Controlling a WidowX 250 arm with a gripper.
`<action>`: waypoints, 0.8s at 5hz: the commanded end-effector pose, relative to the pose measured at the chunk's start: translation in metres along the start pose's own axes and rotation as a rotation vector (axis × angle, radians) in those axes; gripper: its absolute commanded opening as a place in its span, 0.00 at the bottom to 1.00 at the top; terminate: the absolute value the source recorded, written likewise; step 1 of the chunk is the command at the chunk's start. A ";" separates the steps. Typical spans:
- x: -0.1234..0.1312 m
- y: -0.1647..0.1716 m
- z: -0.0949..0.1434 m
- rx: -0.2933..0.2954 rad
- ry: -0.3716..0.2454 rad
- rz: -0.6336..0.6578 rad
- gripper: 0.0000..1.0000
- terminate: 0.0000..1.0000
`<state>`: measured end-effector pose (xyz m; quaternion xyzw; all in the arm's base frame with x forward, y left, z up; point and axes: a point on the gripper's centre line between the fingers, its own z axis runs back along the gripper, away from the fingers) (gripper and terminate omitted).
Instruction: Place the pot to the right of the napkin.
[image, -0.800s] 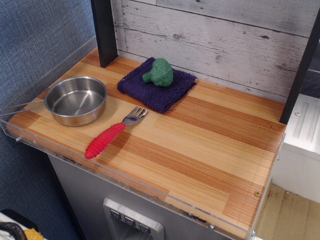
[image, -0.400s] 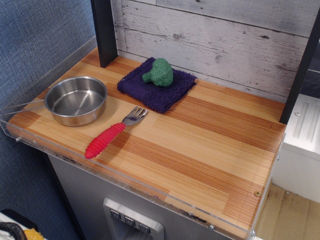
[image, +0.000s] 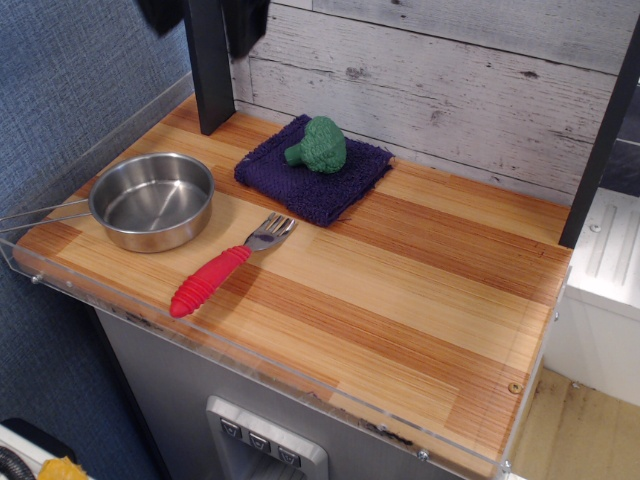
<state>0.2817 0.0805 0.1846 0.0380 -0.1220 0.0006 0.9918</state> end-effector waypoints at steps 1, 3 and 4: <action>-0.043 0.047 -0.045 0.011 0.013 0.019 1.00 0.00; -0.045 0.043 -0.087 0.029 0.094 0.006 1.00 0.00; -0.039 0.032 -0.101 0.028 0.106 0.016 1.00 0.00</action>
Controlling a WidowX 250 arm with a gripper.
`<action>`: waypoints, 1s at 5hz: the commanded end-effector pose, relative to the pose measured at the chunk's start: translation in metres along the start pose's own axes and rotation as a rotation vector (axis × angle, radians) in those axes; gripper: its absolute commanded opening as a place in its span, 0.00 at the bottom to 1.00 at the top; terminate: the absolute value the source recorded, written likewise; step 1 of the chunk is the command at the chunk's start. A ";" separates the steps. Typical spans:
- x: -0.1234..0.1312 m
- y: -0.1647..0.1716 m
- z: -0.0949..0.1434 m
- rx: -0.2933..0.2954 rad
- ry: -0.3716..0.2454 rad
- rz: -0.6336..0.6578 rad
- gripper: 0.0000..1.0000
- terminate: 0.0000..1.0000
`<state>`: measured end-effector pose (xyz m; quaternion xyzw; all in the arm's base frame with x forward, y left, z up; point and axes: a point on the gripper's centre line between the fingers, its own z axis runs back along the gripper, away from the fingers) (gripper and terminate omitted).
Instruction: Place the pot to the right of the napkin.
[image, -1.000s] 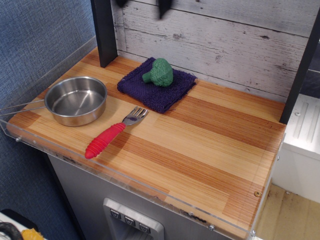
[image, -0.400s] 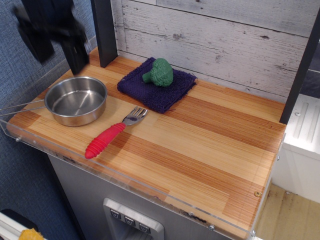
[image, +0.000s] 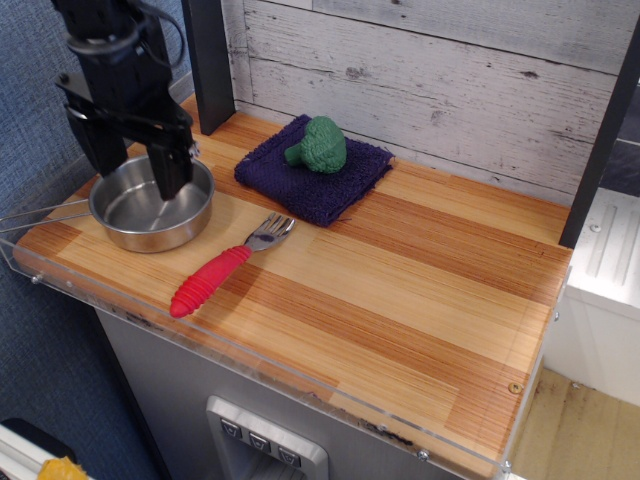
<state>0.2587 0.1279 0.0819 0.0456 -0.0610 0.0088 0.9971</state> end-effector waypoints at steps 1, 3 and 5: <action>0.017 -0.014 -0.017 -0.002 0.004 0.006 1.00 0.00; 0.024 -0.011 -0.052 -0.004 0.012 0.002 1.00 0.00; 0.023 -0.003 -0.067 0.000 -0.023 0.007 0.00 0.00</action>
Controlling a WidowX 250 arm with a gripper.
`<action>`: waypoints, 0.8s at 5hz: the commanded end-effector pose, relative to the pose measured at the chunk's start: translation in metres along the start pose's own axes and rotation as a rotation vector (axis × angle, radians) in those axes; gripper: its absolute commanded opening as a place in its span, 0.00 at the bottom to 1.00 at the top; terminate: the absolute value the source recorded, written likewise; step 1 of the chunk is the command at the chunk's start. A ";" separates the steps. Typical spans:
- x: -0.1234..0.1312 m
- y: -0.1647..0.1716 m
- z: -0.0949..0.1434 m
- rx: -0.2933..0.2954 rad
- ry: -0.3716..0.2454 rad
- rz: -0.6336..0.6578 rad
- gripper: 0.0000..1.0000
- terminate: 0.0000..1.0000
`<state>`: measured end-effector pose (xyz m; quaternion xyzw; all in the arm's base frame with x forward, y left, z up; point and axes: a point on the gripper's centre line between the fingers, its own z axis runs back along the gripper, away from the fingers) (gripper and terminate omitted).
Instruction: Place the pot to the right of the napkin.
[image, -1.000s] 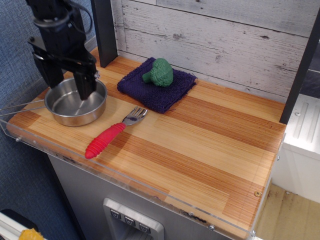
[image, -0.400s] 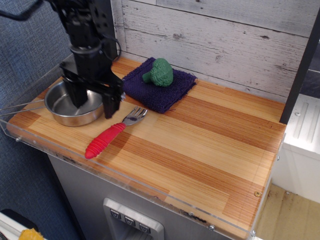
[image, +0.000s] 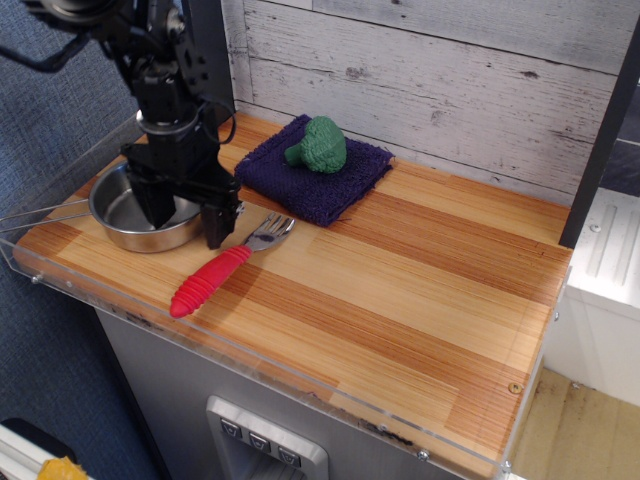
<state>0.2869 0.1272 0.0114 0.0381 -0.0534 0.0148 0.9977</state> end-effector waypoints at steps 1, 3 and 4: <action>0.004 0.003 0.008 0.012 -0.031 -0.019 0.00 0.00; 0.001 0.009 0.033 0.010 -0.067 -0.012 0.00 0.00; 0.000 0.019 0.066 0.022 -0.123 0.002 0.00 0.00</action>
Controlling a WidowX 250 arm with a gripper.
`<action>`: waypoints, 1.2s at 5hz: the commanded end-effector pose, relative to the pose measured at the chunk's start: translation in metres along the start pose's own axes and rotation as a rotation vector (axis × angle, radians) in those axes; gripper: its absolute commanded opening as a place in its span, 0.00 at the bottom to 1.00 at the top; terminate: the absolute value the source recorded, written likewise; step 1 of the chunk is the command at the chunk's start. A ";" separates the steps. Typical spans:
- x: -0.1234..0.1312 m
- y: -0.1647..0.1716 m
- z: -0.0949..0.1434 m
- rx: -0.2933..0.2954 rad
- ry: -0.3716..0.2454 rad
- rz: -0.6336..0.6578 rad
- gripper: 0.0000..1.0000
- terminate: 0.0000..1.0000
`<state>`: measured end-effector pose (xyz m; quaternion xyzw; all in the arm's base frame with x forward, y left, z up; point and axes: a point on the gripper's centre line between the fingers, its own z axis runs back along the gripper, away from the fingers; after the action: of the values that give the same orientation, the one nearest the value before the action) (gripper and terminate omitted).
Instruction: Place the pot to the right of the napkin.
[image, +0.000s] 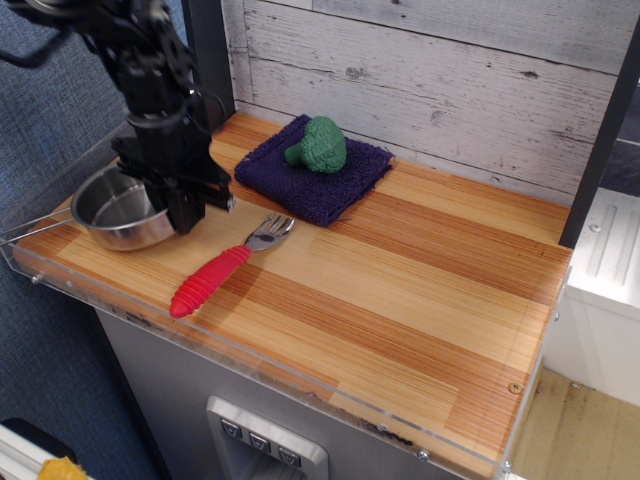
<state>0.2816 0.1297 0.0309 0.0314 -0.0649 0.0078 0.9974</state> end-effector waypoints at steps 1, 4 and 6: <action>0.012 0.009 0.083 0.015 -0.155 0.010 0.00 0.00; 0.048 -0.134 0.117 -0.092 -0.164 -0.194 0.00 0.00; 0.037 -0.212 0.080 -0.057 -0.069 -0.376 0.00 0.00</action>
<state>0.3142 -0.0900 0.0820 0.0189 -0.0604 -0.1871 0.9803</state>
